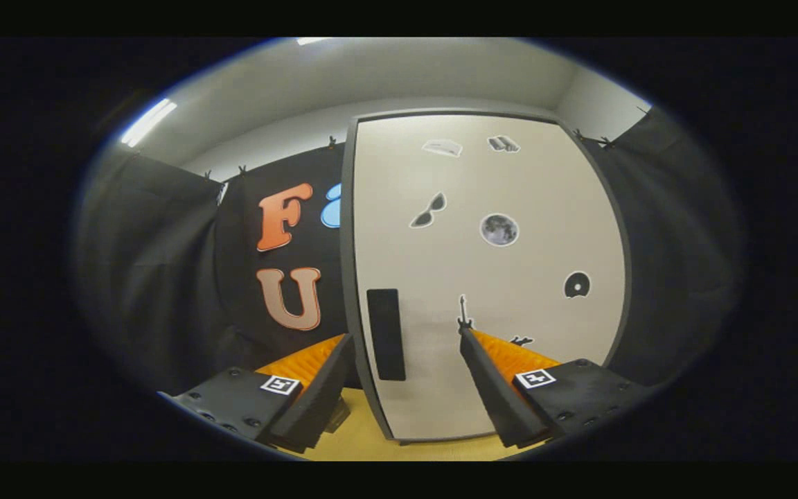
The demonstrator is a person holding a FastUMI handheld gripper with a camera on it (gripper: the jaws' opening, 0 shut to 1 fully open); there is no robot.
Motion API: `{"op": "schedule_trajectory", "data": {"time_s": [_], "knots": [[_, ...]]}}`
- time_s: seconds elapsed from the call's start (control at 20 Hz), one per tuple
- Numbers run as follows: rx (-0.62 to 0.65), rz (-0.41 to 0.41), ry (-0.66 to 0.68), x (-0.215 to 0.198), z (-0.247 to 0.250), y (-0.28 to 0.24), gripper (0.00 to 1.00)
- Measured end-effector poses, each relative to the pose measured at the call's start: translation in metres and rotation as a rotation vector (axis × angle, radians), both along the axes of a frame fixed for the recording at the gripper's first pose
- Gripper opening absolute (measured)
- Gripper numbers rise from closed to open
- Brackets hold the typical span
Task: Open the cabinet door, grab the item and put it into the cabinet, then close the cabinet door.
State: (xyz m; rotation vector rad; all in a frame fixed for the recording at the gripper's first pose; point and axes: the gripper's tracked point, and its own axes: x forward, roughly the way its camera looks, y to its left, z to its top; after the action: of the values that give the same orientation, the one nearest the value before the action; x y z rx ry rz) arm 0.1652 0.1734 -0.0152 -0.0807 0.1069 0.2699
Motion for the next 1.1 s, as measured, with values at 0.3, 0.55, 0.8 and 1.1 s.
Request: {"op": "schedule_trajectory", "data": {"time_s": [0.3,0.55,0.8,1.1], "knots": [[-0.023,-0.023,0.06,0.05,-0.027,0.019,0.96],[-0.059,-0.057,0.024,0.064,-0.024,0.019,0.75],[-0.055,-0.063,0.034,0.062,-0.031,0.025,0.46],[-0.052,-0.023,0.061,0.058,-0.032,0.024,0.29]]}}
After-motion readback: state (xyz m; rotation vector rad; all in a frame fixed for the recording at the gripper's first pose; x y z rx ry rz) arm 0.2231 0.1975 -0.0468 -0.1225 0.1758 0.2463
